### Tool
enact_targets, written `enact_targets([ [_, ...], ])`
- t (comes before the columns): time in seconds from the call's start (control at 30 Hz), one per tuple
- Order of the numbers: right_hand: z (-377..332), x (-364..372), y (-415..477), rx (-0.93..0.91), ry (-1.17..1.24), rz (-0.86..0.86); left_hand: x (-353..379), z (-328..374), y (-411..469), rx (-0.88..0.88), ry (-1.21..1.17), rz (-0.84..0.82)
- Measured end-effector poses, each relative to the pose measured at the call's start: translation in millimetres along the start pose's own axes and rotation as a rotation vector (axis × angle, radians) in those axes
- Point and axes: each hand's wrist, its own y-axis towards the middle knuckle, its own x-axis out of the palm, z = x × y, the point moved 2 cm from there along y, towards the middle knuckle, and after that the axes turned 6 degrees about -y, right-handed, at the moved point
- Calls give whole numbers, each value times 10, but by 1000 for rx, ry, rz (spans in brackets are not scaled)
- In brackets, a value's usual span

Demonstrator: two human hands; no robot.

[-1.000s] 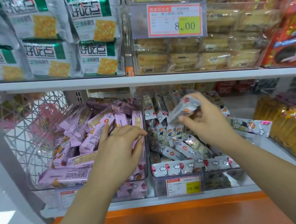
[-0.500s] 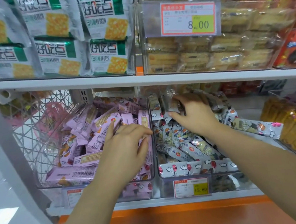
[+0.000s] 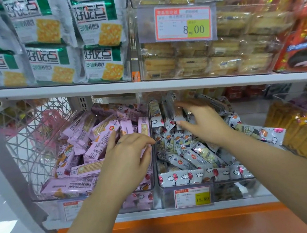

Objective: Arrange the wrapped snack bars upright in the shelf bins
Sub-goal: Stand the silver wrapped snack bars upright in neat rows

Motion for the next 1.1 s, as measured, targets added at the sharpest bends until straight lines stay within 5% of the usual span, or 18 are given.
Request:
enact_targets([
  [0.13, -204, -108, -144, -88, 135, 74, 7, -4, 14, -3, -5, 0],
  [0.3, -309, 203, -214, -195, 16, -540, 16, -15, 10, 8, 0, 13],
  [0.5, -283, 538, -110, -178, -112, -655, 20, -44, 17, 14, -3, 30],
  [0.73, -234, 335, -216, -165, -3, -511, 18, -22, 17, 15, 1, 22],
  [1.1, 92, -725, -994, 144, 241, 319, 60, 54, 27, 45, 10, 14],
])
